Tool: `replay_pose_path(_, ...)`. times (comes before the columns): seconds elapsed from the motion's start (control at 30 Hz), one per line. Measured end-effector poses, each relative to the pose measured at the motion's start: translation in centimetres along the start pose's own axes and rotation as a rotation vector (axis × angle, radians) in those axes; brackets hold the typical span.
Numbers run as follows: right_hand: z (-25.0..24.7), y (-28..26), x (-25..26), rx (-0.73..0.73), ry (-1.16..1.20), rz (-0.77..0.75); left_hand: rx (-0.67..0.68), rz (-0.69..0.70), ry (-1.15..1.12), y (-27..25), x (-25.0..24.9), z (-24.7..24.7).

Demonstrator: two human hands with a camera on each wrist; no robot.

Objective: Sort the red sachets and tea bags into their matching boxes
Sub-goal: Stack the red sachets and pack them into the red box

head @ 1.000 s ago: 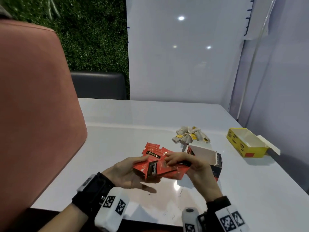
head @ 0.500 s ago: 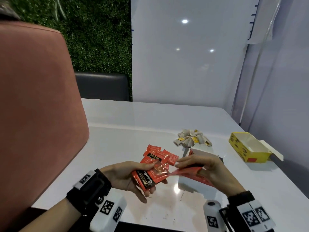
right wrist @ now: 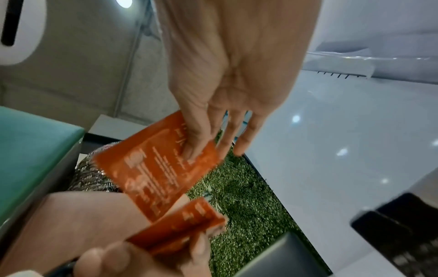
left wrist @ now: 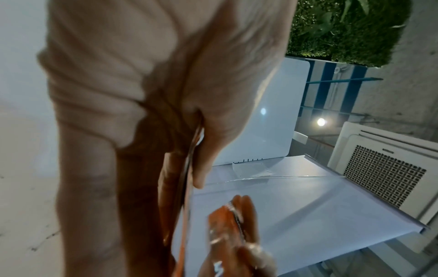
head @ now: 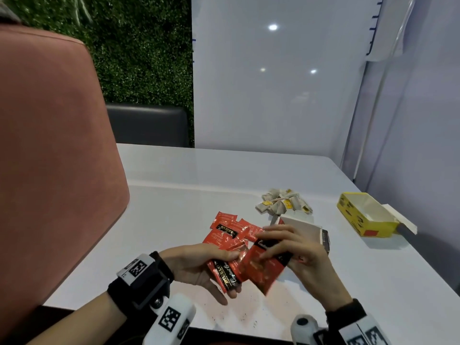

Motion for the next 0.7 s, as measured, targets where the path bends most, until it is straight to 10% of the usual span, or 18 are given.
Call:
replay_pose_path(0.5,0.3,-1.4,-2.0,0.021,0.289,0.579,-0.092,0.061,-0.064,0.1,0.8,0.0)
replay_pose_path(0.7,1.8,-1.7,-2.6,-0.300,0.456,0.681,-0.374,0.331,-0.059,1.1,0.8,-0.3)
Point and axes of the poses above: each hand's wrist, its own y-axis towards the middle knuckle, its own z-axis out of the palm, x = y × z, the point moved 4 cm from there along y, towards the middle knuckle, and after that the axes turned 10 degrees about -x, right-handed, at the moved point
